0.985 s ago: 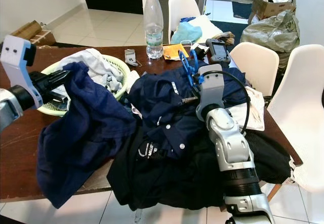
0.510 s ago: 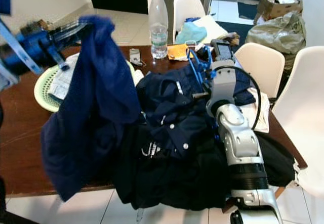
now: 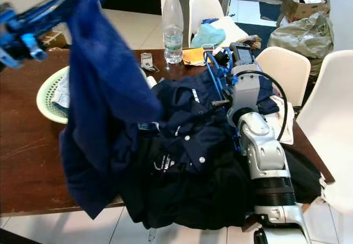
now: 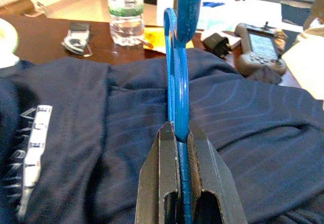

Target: Hang hanger

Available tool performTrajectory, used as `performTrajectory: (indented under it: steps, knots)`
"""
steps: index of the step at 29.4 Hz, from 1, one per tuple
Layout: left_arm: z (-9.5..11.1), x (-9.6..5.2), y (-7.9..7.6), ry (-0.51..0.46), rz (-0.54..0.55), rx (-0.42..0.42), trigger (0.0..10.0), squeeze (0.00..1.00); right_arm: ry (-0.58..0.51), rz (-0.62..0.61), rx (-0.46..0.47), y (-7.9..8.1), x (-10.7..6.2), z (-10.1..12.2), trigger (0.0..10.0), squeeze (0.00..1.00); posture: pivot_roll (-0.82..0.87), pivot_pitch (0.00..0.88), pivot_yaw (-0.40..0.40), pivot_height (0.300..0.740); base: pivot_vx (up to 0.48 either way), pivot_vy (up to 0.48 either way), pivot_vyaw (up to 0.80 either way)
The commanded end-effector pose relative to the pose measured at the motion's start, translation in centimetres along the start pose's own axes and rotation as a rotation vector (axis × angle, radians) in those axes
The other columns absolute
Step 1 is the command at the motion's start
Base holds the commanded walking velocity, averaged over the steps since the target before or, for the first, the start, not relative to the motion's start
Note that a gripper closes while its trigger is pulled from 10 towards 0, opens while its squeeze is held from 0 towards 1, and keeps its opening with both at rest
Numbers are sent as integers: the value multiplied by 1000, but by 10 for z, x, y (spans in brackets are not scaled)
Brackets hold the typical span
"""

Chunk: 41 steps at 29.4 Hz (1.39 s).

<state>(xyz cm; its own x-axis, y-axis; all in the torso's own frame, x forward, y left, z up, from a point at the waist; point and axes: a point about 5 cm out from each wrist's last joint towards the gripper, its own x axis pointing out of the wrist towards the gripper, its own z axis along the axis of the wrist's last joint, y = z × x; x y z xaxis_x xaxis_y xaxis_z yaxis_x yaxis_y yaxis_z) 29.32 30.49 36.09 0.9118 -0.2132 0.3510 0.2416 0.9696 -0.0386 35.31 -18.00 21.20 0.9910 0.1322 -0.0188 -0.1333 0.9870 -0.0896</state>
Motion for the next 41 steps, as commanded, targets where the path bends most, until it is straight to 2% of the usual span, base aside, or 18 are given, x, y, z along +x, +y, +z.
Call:
performTrajectory:
  steps: [1,2,4,6,8,10,13,20,21,23,25,28,33,35,36,37,38,41]
  knots:
    - [-2,-12,31,34,204,55,10000,0,19,9,6,1,1,-5,10000,0,170,118,-20,740,0,0,0]
    - [-7,-21,48,71,322,83,10000,0,19,14,5,2,2,-4,10000,0,170,118,-20,740,0,0,0]
    - [-7,-21,48,71,322,83,10000,0,19,14,5,2,2,-4,10000,0,170,118,-20,740,0,0,0]
    - [-36,-42,76,187,510,95,10000,0,23,22,5,4,2,-5,10000,0,171,119,-27,740,0,0,0]
    - [-53,-51,83,244,557,99,10000,0,26,26,4,5,1,-6,10000,0,171,119,-27,740,0,0,0]
    - [-53,-51,83,244,557,99,10000,0,26,26,4,5,1,-6,10000,0,171,119,-27,740,0,0,0]
    - [-92,-61,84,323,591,57,10000,0,30,30,-3,2,-1,-6,10000,0,150,119,-29,740,0,0,0]
    - [-117,-69,84,368,629,23,10000,0,40,31,-10,0,-2,-7,10000,0,148,121,-32,740,0,0,0]
    - [-123,-73,83,374,635,9,10000,188,44,40,-13,1,-2,-8,10000,0,149,122,-33,740,0,0,0]
    - [-123,-73,83,374,635,9,10000,188,44,40,-13,1,-2,-8,10000,0,149,122,-33,740,0,0,0]
    - [-131,-78,83,392,641,23,10000,1000,48,54,-15,4,-2,-9,10000,0,150,120,-35,740,0,0,0]
    - [-131,-78,83,392,641,23,10000,1000,48,54,-15,4,-2,-9,10000,0,150,120,-35,740,0,0,0]
    - [-127,-74,77,393,567,71,10000,1000,52,70,-17,6,0,-10,10000,0,155,117,-38,740,0,0,0]
    - [-106,-57,60,374,369,115,10000,1000,54,75,-17,7,0,-11,10000,0,160,114,-37,740,0,0,0]
    - [-106,-57,60,374,369,115,10000,1000,54,75,-17,7,0,-11,10000,0,160,114,-37,740,0,0,0]
    - [-91,-47,44,352,200,157,10000,1000,54,77,-15,7,0,-11,10000,0,161,113,-40,740,0,0,0]
    - [-91,-47,44,352,200,157,10000,1000,54,77,-15,7,0,-11,10000,0,161,113,-40,740,0,0,0]
    - [-63,-35,10,296,-91,167,10000,1000,57,82,-11,7,1,-12,10000,0,161,113,-40,740,0,0,0]
